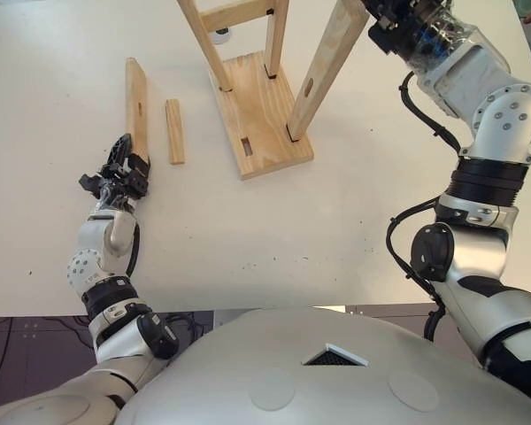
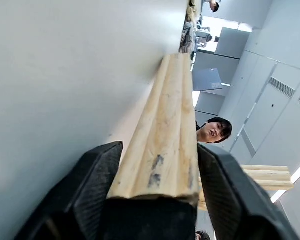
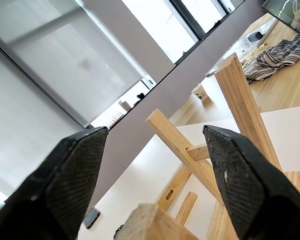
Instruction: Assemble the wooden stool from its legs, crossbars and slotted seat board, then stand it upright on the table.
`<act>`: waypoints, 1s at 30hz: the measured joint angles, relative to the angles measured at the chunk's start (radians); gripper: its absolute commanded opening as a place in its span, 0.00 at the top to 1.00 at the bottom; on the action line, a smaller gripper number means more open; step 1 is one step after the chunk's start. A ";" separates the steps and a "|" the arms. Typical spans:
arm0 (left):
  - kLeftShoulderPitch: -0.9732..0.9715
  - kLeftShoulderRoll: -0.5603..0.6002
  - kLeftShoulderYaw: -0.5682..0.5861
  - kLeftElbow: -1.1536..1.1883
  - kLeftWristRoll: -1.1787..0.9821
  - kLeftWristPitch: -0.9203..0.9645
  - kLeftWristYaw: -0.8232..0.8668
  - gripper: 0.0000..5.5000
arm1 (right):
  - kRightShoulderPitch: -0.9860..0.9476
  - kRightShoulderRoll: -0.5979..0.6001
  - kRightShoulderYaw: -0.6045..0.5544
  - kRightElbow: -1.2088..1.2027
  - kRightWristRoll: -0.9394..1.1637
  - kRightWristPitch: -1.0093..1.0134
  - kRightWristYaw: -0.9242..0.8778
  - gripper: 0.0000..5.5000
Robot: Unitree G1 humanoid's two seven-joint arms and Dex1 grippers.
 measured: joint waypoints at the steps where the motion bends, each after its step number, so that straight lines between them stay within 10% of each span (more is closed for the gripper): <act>1: -0.004 0.000 0.006 0.005 -0.008 0.003 0.015 0.42 | 0.000 0.000 0.001 0.000 0.000 0.000 0.000 0.36; 13: -0.005 0.194 0.038 -0.042 0.287 -0.201 0.077 0.35 | 0.002 -0.001 0.003 -0.002 0.002 0.000 -0.001 0.36; 23: 0.116 0.318 -0.600 -0.464 1.291 -0.595 -0.206 0.35 | 0.005 0.006 0.024 -0.002 -0.022 -0.005 -0.001 0.36; 30: 0.188 0.319 -0.693 -0.553 1.567 -0.618 -0.218 0.35 | 0.016 0.035 0.025 -0.017 -0.028 -0.019 -0.002 0.36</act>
